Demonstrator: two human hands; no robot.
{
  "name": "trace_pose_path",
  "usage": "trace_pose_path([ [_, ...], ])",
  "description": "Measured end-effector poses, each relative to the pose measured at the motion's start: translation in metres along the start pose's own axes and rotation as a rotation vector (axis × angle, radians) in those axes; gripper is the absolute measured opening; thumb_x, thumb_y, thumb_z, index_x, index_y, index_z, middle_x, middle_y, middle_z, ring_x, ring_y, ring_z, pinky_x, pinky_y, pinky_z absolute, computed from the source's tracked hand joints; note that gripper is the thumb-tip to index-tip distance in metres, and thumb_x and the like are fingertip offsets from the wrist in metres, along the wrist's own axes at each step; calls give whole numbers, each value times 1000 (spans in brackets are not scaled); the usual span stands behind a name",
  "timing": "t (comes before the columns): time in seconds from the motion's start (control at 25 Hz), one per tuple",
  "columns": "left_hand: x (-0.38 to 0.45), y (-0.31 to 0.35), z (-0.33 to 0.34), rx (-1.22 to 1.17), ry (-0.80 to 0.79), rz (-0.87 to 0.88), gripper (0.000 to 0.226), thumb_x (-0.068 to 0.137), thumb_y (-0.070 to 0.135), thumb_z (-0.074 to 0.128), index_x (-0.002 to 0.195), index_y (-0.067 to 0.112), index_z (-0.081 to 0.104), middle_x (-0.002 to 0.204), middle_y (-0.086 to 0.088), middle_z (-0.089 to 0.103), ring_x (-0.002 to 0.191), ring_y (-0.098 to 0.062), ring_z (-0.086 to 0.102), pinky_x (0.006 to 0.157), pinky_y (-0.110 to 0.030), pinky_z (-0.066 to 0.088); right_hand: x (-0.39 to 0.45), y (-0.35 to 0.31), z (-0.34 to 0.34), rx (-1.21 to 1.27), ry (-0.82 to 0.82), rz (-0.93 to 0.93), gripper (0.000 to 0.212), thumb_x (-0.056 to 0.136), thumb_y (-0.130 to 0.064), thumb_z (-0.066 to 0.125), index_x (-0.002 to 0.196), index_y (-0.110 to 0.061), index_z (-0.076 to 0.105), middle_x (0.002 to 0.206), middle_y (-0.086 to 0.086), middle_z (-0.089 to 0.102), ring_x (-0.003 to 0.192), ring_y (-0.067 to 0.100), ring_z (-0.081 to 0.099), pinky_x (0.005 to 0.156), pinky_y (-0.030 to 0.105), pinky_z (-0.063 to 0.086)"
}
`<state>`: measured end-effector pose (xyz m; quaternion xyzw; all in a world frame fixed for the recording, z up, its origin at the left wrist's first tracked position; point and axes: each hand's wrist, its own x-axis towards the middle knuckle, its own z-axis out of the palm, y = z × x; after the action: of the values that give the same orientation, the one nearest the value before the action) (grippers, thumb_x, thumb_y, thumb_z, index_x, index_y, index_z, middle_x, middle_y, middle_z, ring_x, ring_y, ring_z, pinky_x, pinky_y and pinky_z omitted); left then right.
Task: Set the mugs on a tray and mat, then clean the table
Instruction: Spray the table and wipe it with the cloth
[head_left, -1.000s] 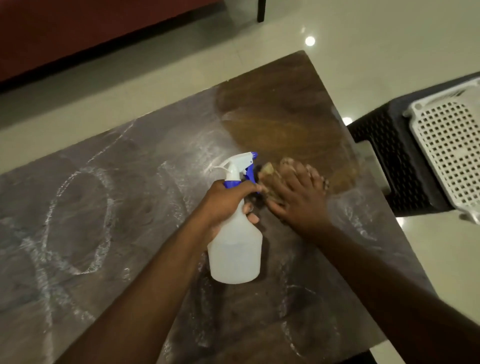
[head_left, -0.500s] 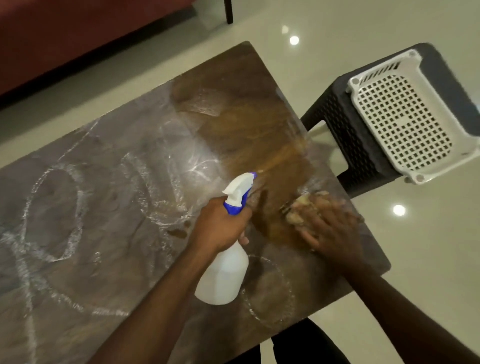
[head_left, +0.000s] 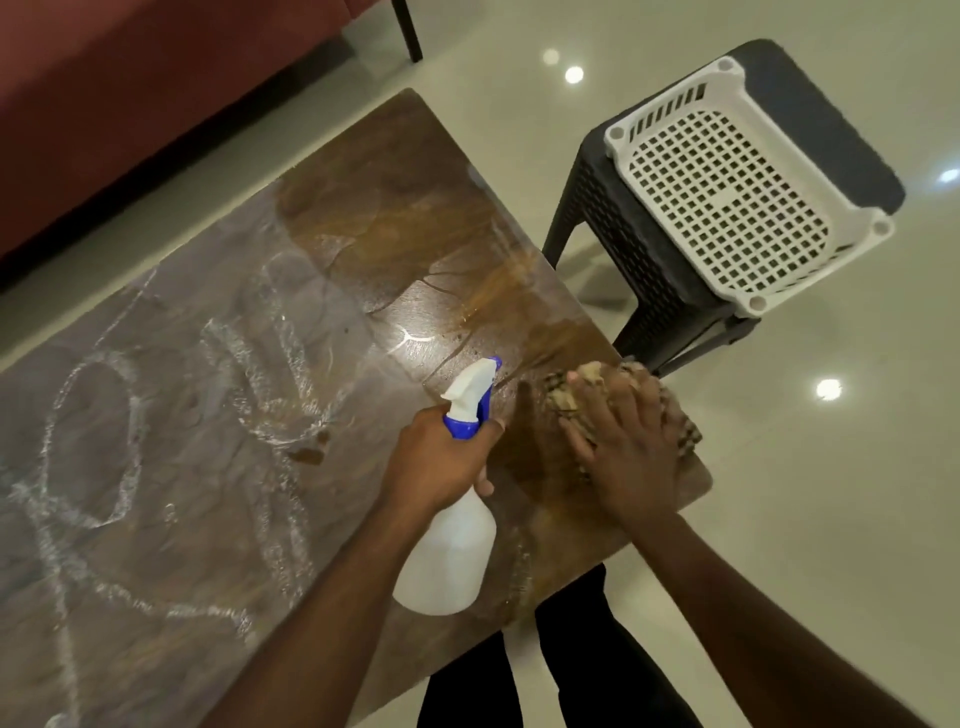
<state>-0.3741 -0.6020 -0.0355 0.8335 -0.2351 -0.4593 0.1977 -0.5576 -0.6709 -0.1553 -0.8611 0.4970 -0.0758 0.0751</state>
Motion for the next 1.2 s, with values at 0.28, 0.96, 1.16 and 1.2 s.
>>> trace_pose_path([
  [0.28,-13,-8,-7,-39,-41,6,21,90,35,61,85,15,65,49,-5,66,58,-17,71,81,-36,54,-46,29,-16,12,-5,-248,47,92,-44,44,136,-28,49,133,15,53,130,37,39,106,55,29],
  [0.96,63,-22,-89,-150,92,37,23,85,32,61,80,11,67,50,-6,66,54,-23,71,81,-47,57,105,-111,45,12,27,-477,52,88,-50,44,132,-24,52,135,13,52,125,36,45,101,55,34],
  [1.16,63,-44,-115,-197,122,2,13,85,28,62,85,15,63,48,-5,64,56,-25,72,78,-46,58,201,-104,34,-5,64,-5,50,90,-51,47,135,-29,46,141,14,43,131,37,34,103,57,25],
  [1.2,64,-51,-119,-198,133,-7,14,84,29,62,83,15,63,48,-5,64,56,-24,72,78,-45,58,218,-122,39,3,44,42,50,91,-53,44,136,-31,44,143,13,41,133,37,32,104,57,22],
])
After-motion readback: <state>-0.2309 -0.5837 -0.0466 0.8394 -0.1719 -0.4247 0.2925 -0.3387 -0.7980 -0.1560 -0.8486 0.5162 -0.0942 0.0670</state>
